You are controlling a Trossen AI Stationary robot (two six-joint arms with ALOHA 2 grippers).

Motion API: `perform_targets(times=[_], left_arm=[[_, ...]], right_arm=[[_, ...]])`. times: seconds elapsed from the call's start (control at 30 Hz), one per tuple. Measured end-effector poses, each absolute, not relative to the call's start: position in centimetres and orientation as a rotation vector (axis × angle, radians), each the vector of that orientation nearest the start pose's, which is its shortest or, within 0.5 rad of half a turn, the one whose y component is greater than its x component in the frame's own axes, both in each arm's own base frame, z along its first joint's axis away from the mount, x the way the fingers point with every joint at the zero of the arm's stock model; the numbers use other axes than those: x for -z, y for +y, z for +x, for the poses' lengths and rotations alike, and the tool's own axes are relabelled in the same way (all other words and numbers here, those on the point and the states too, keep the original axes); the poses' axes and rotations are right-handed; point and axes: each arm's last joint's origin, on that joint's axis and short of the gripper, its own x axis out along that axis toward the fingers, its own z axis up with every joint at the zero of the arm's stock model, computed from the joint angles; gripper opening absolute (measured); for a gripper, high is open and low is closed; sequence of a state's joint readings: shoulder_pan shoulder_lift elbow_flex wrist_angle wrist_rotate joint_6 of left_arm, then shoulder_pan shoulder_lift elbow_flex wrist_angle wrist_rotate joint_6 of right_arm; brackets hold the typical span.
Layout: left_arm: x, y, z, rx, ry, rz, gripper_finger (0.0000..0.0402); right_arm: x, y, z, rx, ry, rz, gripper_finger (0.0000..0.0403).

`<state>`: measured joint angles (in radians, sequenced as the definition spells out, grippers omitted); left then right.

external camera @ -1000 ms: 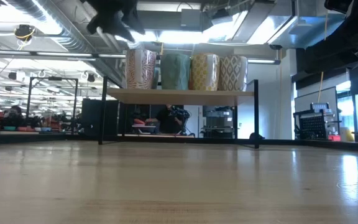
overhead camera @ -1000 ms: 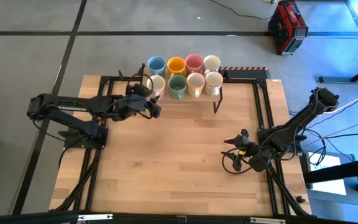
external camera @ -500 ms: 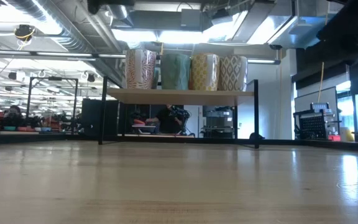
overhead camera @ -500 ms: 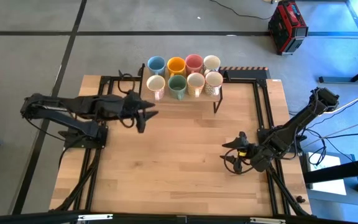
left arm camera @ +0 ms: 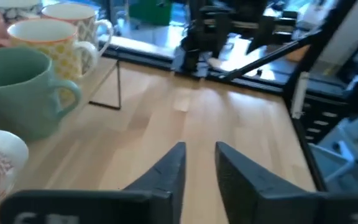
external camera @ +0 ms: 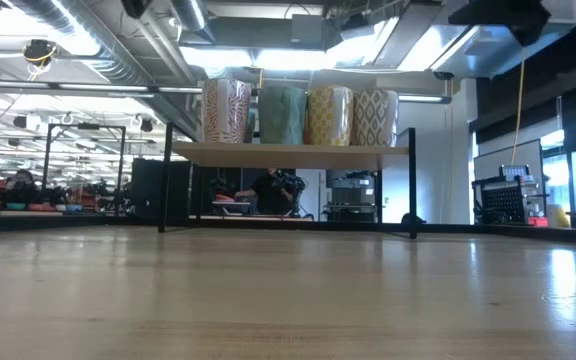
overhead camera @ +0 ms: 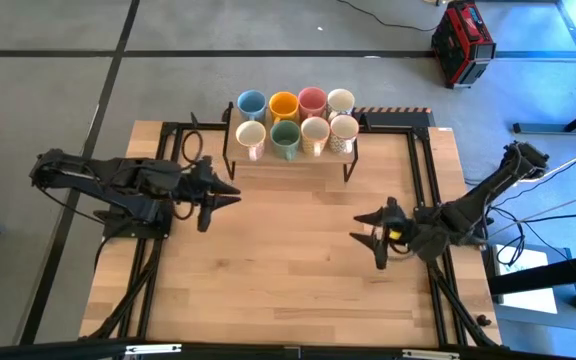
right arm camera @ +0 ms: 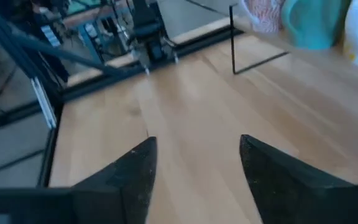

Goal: Place coffee mugs
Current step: Return to Home Position

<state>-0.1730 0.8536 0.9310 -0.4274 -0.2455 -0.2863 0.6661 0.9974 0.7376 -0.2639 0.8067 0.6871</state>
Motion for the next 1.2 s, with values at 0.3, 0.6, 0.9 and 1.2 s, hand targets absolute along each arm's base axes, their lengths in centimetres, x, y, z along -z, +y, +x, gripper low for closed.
perform_targets(times=[0.3, 0.6, 0.9, 1.2], left_arm=[[-32.0, -1.9, 14.0, -0.017, 0.207, -0.196, 0.0004], [-29.2, -1.3, 11.6, -0.036, 0.157, -0.204, 0.0009], [-28.9, -1.2, 10.7, -0.030, 0.133, -0.208, 0.0009], [-28.6, -1.1, 10.7, -0.074, 0.128, -0.179, 0.0009]], right_arm=[[-29.4, 7.5, 18.5, 0.203, 0.282, 0.399, 0.0066], [-30.3, 4.7, 17.2, 0.193, 0.201, 0.383, 0.0019], [-27.6, 3.3, 15.1, 0.270, 0.124, 0.404, 0.0012], [-27.3, 3.2, 15.1, 0.315, 0.121, 0.356, 0.0025]])
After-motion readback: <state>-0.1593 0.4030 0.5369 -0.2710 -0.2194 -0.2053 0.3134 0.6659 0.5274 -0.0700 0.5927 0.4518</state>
